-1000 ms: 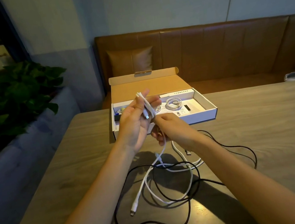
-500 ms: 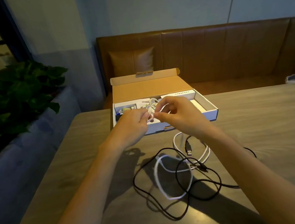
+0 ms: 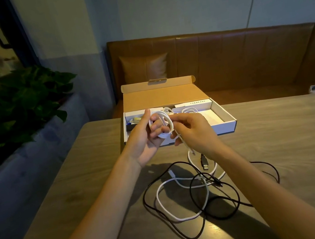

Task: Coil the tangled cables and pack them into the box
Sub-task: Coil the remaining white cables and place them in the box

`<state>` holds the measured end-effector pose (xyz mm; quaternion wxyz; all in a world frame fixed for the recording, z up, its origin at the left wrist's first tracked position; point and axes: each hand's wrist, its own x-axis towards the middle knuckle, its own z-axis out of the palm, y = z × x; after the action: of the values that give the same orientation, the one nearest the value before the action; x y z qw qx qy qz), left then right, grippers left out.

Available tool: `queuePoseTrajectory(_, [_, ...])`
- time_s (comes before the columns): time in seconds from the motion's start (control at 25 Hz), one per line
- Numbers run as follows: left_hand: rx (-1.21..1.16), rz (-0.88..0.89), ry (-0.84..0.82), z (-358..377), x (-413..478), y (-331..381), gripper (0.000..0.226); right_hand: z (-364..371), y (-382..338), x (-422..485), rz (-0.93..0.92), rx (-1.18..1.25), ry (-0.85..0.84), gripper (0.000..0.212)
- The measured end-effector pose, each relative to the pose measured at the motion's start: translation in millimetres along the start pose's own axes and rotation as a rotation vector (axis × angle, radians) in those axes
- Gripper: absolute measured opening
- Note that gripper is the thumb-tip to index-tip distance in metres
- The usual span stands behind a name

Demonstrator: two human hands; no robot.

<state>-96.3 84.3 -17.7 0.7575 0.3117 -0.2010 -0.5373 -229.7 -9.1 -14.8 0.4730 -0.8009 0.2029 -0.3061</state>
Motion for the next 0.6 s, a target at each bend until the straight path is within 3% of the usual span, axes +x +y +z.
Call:
queuePoseTrajectory(0.12, [-0.08, 0.007, 0.027, 0, 0, -4, 0.039, 3, -2, -1, 0.079, 0.098, -0.019, 0.029])
queuePoseTrajectory(0.28, [0.111, 0.028, 0.134, 5, -2, -7, 0.037, 2, 0, -3, 0.059, 0.09, 0.043, 0.019])
queuePoseTrajectory(0.44, [0.73, 0.147, 0.255, 1, 5, -17, 0.029, 1, 3, 0, -0.01, -0.063, 0.166, 0.025])
queuePoseTrajectory(0.6, [1.266, 0.377, 0.063, -3, 0, -5, 0.03, -8, 2, 1, -0.066, -0.142, 0.143, 0.026])
